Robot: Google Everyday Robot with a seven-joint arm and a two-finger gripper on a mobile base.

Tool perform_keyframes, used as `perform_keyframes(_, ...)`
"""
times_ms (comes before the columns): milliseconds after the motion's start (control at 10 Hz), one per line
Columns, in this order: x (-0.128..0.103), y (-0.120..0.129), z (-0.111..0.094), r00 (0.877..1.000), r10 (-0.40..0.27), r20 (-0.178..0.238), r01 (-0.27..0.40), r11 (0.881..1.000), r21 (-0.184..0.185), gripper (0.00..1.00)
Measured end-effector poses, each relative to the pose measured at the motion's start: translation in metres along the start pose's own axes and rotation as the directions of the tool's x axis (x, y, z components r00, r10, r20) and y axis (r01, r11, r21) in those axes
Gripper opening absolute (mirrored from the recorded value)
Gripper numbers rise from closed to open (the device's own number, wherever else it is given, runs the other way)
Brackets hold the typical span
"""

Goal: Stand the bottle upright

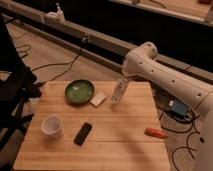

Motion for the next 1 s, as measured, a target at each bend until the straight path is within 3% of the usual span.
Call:
perform_keyframes(400, -0.001, -0.001, 0.0, 1.0, -0.013, 0.001, 0.013, 1.0, 0.005, 0.0)
perform_keyframes(700, 0.016, 0.005, 0.001, 0.993, -0.108, -0.047, 0.107, 0.994, -0.025, 0.0)
perform_keyframes(1000, 0.025, 0.012, 0.007, 0.982, -0.175, -0.065, 0.173, 0.984, -0.037, 0.0)
